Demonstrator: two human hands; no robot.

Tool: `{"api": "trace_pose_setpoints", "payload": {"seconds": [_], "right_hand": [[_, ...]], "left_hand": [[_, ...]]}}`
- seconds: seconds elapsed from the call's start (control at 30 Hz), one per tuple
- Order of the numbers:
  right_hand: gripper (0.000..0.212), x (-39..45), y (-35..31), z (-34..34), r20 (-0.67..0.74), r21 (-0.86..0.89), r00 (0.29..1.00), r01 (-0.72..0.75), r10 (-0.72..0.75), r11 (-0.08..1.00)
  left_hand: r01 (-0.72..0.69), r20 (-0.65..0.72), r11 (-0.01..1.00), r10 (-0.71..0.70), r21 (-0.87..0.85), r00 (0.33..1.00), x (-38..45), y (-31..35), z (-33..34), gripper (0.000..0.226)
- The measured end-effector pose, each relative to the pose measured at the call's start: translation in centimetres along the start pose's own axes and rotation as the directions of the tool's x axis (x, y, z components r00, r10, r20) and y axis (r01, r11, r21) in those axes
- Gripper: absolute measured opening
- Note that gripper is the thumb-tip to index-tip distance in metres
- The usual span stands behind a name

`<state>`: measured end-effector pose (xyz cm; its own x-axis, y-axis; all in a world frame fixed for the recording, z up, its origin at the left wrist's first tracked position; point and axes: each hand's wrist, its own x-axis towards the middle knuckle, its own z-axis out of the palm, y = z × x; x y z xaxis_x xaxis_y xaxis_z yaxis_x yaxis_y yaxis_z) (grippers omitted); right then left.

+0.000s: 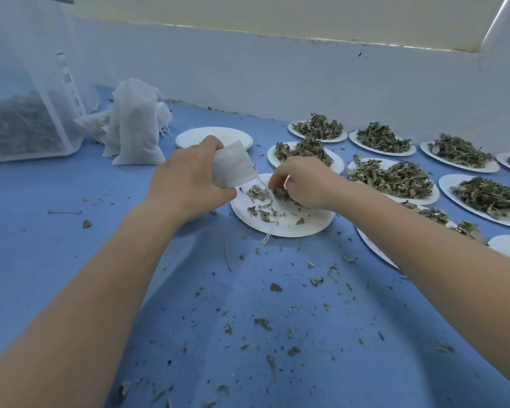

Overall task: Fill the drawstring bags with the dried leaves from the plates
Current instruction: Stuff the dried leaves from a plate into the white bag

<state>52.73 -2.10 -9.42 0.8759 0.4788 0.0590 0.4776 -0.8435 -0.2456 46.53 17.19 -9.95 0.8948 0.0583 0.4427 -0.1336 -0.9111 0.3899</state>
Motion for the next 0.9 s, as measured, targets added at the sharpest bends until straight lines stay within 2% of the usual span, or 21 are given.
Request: {"api": "trace_pose_setpoints", "payload": {"seconds": [0.07,0.13,0.23,0.3,0.47,0.57,0.73,0.83,0.9], "right_hand": [[0.048,0.0,0.3,-0.5,-0.041,0.064,0.999,0.013,-0.010,0.998],[0.048,0.6,0.4,-0.8,-0.084,0.018,0.996,0.026,-0.024,1.000],[0.051,1.1,-0.3,-0.1,-0.002,-0.061,0.998,0.057,-0.058,0.996],[0.054,0.8,-0.6,0.6,0.050,-0.045,0.995,0.092,-0.090,0.995],[0.055,-0.3,-0.7,0.0,0.035,0.038,0.989,0.143,-0.145,0.989],[0.055,-0.3,-1.5,-0.5,0.029,-0.011,0.983,0.183,-0.183,0.983],[0.059,-1.4,-1.7,-0.5,0.130,-0.078,0.966,0.233,-0.222,0.969],[0.054,-2.5,-0.7,-1.6,0.110,-0.066,0.974,0.204,-0.196,0.977],[0.056,-2.6,-0.1,-2.3,0.030,-0.040,0.990,0.140,-0.139,0.989]], "left_hand": [[0.002,-0.002,1.000,-0.002,0.001,1.000,0.0,0.1,-0.1,0.045],[0.005,0.006,1.000,-0.005,0.007,1.000,0.0,0.2,-0.1,0.045],[0.007,0.022,1.000,-0.007,-0.001,1.000,-0.1,0.1,0.0,0.046],[0.012,0.026,1.000,-0.012,-0.007,1.000,-0.1,0.0,0.0,0.046],[0.012,0.017,1.000,-0.012,0.003,1.000,0.0,0.1,0.1,0.045],[0.016,0.022,1.000,-0.016,0.013,1.000,-0.1,0.1,0.0,0.045],[0.027,0.023,1.000,-0.027,-0.005,0.999,0.0,-0.1,-0.4,0.046],[0.020,-0.006,0.999,-0.020,-0.028,1.000,0.1,-0.1,-0.5,0.045],[0.010,-0.002,1.000,-0.010,-0.025,1.000,0.0,0.1,-0.4,0.045]]}}
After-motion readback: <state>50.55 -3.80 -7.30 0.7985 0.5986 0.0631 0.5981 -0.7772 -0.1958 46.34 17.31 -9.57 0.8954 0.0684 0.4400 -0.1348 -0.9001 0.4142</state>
